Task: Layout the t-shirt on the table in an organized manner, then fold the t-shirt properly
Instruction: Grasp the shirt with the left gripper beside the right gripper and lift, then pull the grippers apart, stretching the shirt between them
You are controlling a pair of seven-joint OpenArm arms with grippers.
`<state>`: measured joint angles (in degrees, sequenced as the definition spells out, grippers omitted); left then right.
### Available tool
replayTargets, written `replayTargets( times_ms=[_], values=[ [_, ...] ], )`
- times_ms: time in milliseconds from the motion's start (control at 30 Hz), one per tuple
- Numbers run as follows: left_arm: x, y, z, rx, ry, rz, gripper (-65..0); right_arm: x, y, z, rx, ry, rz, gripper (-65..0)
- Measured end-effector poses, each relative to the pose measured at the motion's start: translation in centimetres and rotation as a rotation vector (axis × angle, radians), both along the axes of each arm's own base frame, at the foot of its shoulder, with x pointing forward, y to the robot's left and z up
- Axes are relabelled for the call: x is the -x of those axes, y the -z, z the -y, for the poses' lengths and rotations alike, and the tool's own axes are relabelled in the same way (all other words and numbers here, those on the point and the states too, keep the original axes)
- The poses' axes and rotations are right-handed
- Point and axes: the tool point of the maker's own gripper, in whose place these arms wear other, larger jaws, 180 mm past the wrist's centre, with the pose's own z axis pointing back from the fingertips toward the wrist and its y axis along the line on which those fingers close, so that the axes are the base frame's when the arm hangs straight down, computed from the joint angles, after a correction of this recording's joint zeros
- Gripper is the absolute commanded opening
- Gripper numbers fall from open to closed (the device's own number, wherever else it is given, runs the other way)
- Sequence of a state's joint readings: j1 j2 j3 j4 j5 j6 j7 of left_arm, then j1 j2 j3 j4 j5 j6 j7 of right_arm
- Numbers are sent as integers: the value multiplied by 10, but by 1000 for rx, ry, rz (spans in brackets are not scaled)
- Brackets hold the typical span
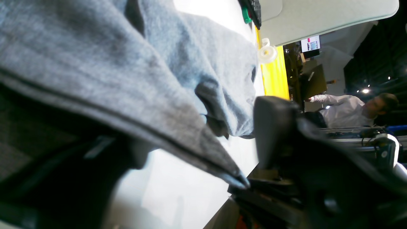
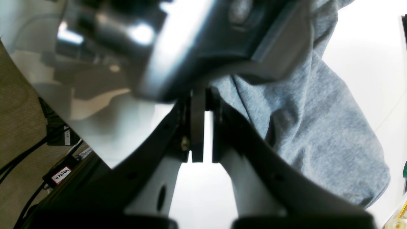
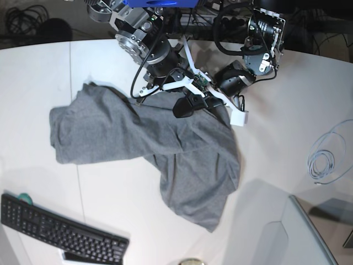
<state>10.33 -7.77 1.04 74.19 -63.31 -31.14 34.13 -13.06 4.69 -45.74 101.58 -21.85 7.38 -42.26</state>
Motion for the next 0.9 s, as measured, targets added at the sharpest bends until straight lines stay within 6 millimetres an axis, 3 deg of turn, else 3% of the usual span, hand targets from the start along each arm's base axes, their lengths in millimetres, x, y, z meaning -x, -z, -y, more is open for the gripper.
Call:
replayTargets(
  times_ms=[133,233,433,533,600,800,900],
  values=[
    [0,1,0,1,0,-3,-400,0,0,0,0,0,0,-642],
    [1,13,-3,0,-8,-38,-449,0,0,0,0,0,0,-642],
    [1,23,-6,-4,-15,-68,-635,0,0,0,-2,0,-1,-638],
    [-3,20,-6,-4,-15,-57,-650,0,0,0,-3,0,-2,-623],
    [-4,19,-6,-5,-15,-54,-650,0,0,0,-3,0,-2,-561],
    [-5,22,-24,-43,-20,-52,-650,-3,-2,6,-8,29,-4,-254],
    [-2,20,-39,-85,-10,-41,-650,-13,-18,42,-73,174,-7,-242]
  ],
)
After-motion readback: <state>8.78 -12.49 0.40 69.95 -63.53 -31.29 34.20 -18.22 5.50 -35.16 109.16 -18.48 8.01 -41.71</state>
